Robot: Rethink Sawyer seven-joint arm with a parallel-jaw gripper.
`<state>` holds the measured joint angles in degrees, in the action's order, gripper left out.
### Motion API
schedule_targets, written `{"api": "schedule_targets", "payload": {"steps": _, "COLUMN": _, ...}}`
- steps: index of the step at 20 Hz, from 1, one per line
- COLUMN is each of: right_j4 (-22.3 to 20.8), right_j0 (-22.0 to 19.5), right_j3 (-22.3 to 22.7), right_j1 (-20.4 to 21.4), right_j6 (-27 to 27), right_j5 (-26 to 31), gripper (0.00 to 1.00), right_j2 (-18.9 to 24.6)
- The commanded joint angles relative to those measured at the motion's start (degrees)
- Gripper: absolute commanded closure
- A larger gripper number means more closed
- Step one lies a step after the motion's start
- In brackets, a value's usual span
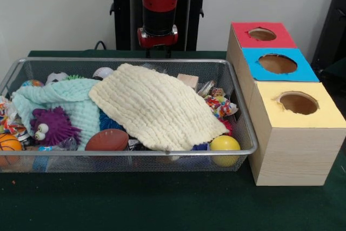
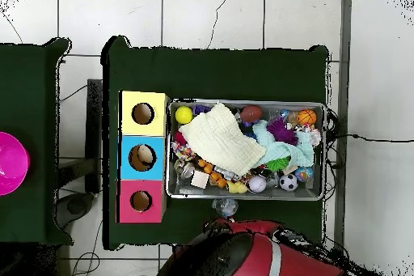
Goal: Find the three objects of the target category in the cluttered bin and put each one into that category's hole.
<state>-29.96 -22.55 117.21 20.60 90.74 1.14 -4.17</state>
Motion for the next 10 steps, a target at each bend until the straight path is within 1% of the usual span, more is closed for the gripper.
{"api": "schedule_targets", "payload": {"steps": 1, "right_j4": -1.6, "right_j0": -2.3, "right_j3": -9.9, "right_j1": -3.3, "right_j6": 5.2, "right_j5": -2.8, "gripper": 0.00, "right_j2": 1.6}}
{"api": "schedule_targets", "payload": {"steps": 4, "right_j4": -1.7, "right_j0": -2.7, "right_j3": -9.6, "right_j1": -2.1, "right_j6": 4.6, "right_j5": -1.5, "gripper": 0.00, "right_j2": 1.9}}
{"api": "schedule_targets", "payload": {"steps": 10, "right_j4": -2.0, "right_j0": -3.4, "right_j3": -9.0, "right_j1": -0.9, "right_j6": 4.3, "right_j5": -1.0, "gripper": 0.00, "right_j2": 2.3}}
